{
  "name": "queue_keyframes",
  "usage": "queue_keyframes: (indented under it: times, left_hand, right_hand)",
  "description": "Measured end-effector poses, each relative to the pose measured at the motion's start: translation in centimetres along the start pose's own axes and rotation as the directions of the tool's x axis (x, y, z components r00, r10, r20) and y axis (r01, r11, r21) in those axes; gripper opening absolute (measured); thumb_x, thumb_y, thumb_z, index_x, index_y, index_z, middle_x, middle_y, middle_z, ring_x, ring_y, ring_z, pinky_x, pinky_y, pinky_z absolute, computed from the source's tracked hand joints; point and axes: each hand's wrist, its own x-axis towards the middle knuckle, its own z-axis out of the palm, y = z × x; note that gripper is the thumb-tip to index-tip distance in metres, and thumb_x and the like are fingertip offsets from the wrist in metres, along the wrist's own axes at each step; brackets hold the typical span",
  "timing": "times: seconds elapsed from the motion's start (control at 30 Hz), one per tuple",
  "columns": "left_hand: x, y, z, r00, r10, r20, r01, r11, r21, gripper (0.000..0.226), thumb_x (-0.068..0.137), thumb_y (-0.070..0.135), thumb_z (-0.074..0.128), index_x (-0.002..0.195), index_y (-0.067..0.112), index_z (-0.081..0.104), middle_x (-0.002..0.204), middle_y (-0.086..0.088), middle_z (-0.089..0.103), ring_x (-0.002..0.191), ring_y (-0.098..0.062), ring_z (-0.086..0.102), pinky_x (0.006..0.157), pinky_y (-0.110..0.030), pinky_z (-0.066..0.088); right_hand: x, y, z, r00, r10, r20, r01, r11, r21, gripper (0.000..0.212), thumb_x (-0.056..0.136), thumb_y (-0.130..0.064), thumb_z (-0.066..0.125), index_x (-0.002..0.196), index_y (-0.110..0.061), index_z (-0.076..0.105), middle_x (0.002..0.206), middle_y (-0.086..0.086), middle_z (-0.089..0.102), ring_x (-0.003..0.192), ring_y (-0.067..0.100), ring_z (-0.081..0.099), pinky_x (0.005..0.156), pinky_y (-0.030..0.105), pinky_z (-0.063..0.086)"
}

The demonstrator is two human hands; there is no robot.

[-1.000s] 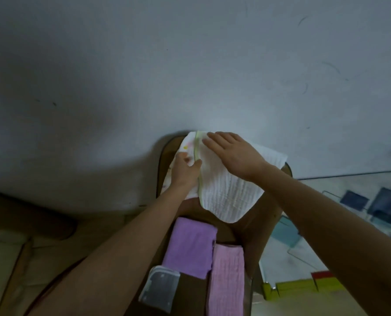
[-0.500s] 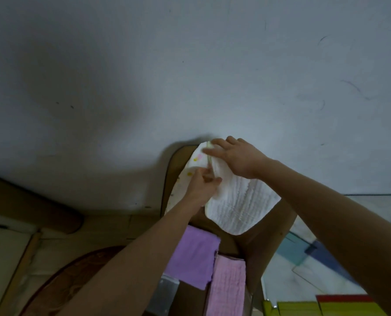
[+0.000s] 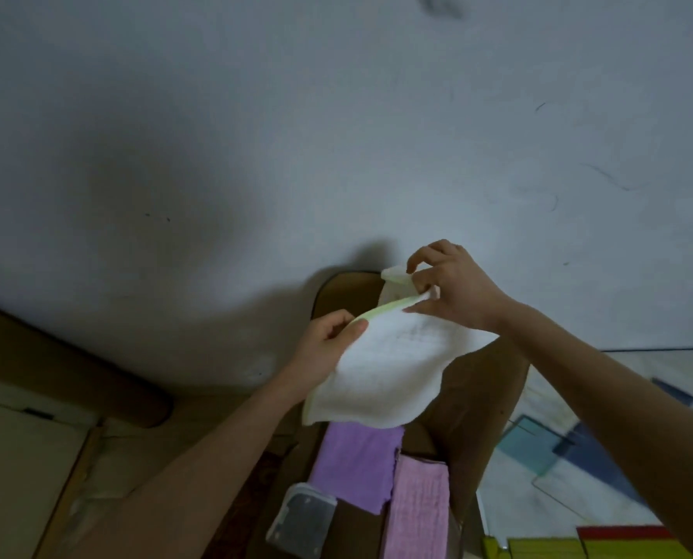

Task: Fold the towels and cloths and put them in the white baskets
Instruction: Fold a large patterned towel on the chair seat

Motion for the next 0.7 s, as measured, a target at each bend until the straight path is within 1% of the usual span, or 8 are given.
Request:
queue_keyframes:
  times: [0.07,0.17,0.27,0.4,0.5,0.57,0.63,0.7]
  left_hand:
    - [-0.6,1.3,-0.3,1.000,-0.009,0.012,0.010,0.999,-0.033,0.031,0.096,0.032,0.054,0.086,0.004,0.061,0.080,-0.011,0.053,0.071,-0.021,0.050,0.059,-0.020,0.038]
    - [-1.3,2.5,-0.4,0.993,-0.032,0.113,0.034,0.999,-0.017,0.046,0.091,0.046,0.060,0.090,0.000,0.060,0.080,-0.008,0.052,0.072,-0.020,0.048,0.062,-0.026,0.034]
    - [-2.9,2.7,-0.9,0.974,-0.065,0.218,0.039,0.992,0.123,0.072,0.076,0.066,0.064,0.093,-0.003,0.059,0.080,-0.004,0.053,0.072,-0.018,0.050,0.066,-0.033,0.034]
    - [-6.0,2.5,-3.2,0.983,-0.030,0.178,-0.012,0.974,0.225,0.045,0.086,0.052,0.063,0.071,0.010,0.056,0.065,-0.004,0.046,0.059,-0.015,0.044,0.058,-0.027,0.031]
    - [-9.4,3.1,-5.4,0.988,-0.020,0.155,0.001,0.993,0.118,0.036,0.089,0.044,0.063,0.080,0.009,0.069,0.072,0.001,0.064,0.068,-0.011,0.059,0.061,-0.021,0.044]
    - [-11.7,3.7,-6.4,0.988,-0.014,0.152,0.016,1.000,-0.010,0.024,0.089,0.040,0.063,0.084,0.018,0.071,0.081,0.003,0.073,0.080,-0.013,0.067,0.074,-0.026,0.051]
    - [-14.1,3.9,-7.4,0.990,-0.019,0.138,0.036,0.992,-0.121,0.019,0.091,0.035,0.062,0.082,0.020,0.069,0.078,0.004,0.072,0.078,-0.013,0.066,0.076,-0.028,0.051]
    - [-16.2,3.5,-8.5,0.984,0.008,0.175,-0.005,1.000,-0.015,0.024,0.094,0.033,0.060,0.084,0.014,0.070,0.078,0.000,0.069,0.075,-0.012,0.062,0.069,-0.025,0.048]
  right_hand:
    - [-1.4,-1.1,-1.8,0.993,0.115,0.022,-0.117,0.977,0.180,0.021,0.075,-0.038,0.079,0.075,-0.023,0.064,0.109,-0.005,0.063,0.106,0.017,0.049,0.088,0.029,0.037]
    - [-3.4,-2.6,-4.6,0.953,0.303,0.016,-0.291,0.899,0.326,0.025,0.080,-0.039,0.075,0.085,-0.015,0.070,0.097,-0.002,0.067,0.094,0.018,0.059,0.082,0.033,0.049]
    - [-5.5,-5.0,-6.9,0.895,0.438,-0.082,-0.381,0.848,0.369,0.034,0.086,-0.032,0.070,0.064,-0.010,0.056,0.066,0.006,0.058,0.062,0.022,0.051,0.059,0.030,0.039]
    - [-8.4,-9.6,-7.7,0.801,0.573,-0.175,-0.501,0.801,0.328,0.046,0.090,-0.033,0.066,0.058,-0.016,0.037,0.056,0.000,0.035,0.053,0.011,0.031,0.053,0.027,0.024]
    - [-10.7,-13.5,-7.1,0.752,0.636,-0.177,-0.570,0.761,0.310,0.045,0.093,-0.035,0.061,0.058,-0.019,0.037,0.055,-0.004,0.037,0.052,0.009,0.035,0.053,0.027,0.026]
    - [-12.2,-16.5,-6.4,0.717,0.664,-0.214,-0.579,0.738,0.348,0.043,0.095,-0.032,0.058,0.058,-0.022,0.039,0.055,-0.008,0.040,0.052,0.006,0.038,0.052,0.023,0.028]
    - [-13.6,-19.3,-5.4,0.685,0.690,-0.236,-0.589,0.714,0.378,0.036,0.095,-0.028,0.058,0.062,-0.018,0.051,0.059,-0.006,0.048,0.055,0.007,0.045,0.052,0.022,0.034]
    - [-15.0,-21.3,-4.1,0.653,0.708,-0.267,-0.623,0.703,0.342,0.034,0.093,-0.031,0.060,0.075,-0.002,0.060,0.069,0.010,0.060,0.066,0.021,0.055,0.063,0.034,0.043]
